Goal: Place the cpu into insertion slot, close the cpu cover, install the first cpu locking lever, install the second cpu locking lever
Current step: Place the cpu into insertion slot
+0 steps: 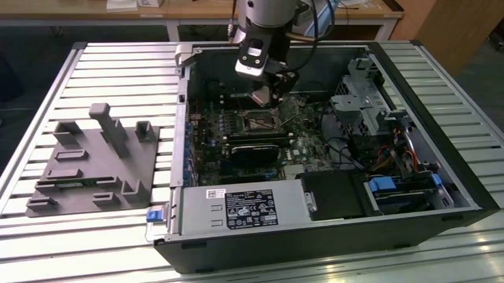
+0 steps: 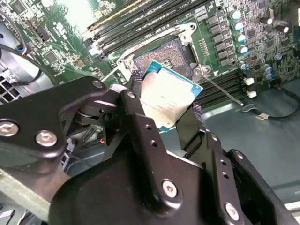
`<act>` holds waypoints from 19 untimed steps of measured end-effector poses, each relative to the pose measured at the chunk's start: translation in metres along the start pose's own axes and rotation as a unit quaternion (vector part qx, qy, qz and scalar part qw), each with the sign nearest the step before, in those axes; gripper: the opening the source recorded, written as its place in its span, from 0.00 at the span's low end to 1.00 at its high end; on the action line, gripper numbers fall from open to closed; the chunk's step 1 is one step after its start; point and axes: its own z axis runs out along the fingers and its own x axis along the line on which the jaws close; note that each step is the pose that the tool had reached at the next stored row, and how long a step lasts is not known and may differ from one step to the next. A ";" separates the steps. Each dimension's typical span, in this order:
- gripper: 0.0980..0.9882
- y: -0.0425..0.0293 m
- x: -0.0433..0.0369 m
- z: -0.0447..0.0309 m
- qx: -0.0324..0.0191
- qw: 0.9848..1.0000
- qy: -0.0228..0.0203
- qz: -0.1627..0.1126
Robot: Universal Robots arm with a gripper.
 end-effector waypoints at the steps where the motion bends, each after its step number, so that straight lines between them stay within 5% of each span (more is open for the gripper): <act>1: 0.50 0.0000 0.0000 0.0001 0.000 1.000 0.000 0.003; 19: 0.50 -0.0001 0.0000 0.0010 -0.001 0.999 -0.004 0.049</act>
